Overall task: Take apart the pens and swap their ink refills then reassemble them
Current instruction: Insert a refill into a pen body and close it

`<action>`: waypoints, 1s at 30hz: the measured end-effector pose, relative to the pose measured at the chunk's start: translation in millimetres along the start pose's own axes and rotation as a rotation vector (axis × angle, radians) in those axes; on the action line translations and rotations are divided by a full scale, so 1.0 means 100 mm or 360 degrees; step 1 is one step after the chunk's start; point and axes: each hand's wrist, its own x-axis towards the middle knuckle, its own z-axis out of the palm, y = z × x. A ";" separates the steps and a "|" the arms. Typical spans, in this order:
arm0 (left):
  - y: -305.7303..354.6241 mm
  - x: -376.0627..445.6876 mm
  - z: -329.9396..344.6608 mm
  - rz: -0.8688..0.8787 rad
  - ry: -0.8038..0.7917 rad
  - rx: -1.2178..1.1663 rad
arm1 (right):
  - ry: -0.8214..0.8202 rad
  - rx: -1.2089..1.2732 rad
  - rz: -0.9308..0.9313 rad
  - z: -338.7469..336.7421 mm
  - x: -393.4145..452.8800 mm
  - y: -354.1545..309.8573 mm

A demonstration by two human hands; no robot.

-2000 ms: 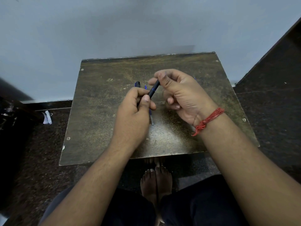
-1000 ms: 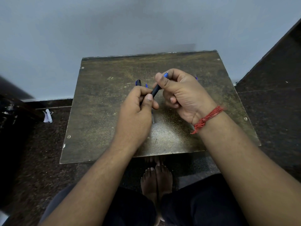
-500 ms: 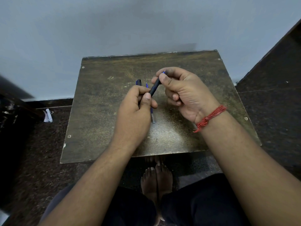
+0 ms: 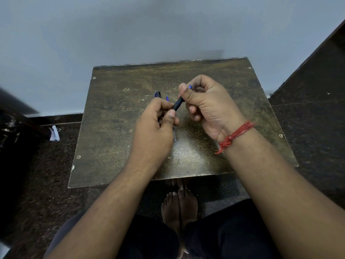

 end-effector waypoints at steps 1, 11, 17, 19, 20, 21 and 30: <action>0.00 0.00 0.00 0.0004 0.0009 0.0019 | 0.0015 0.0012 0.0004 0.02 -0.01 0.00; -0.05 -0.01 0.01 0.0126 0.0184 0.0272 | 0.0143 0.0160 0.0073 0.13 -0.04 -0.01; -0.05 0.00 0.01 0.0151 0.0218 0.0345 | 0.0144 0.0160 0.0035 0.14 -0.03 0.03; -0.04 0.00 0.01 0.0106 0.0198 0.0308 | 0.0128 -0.0025 -0.0040 0.10 -0.01 0.02; -0.04 0.01 0.01 0.0086 0.0184 0.0297 | 0.0168 -0.0155 -0.0085 0.05 0.01 -0.01; -0.04 0.01 0.01 0.0069 0.0173 0.0286 | 0.0256 -0.0322 -0.0146 -0.03 0.04 -0.04; -0.02 -0.01 0.00 0.0011 0.0146 0.0223 | 0.0571 -0.1936 -0.0220 -0.54 0.10 -0.12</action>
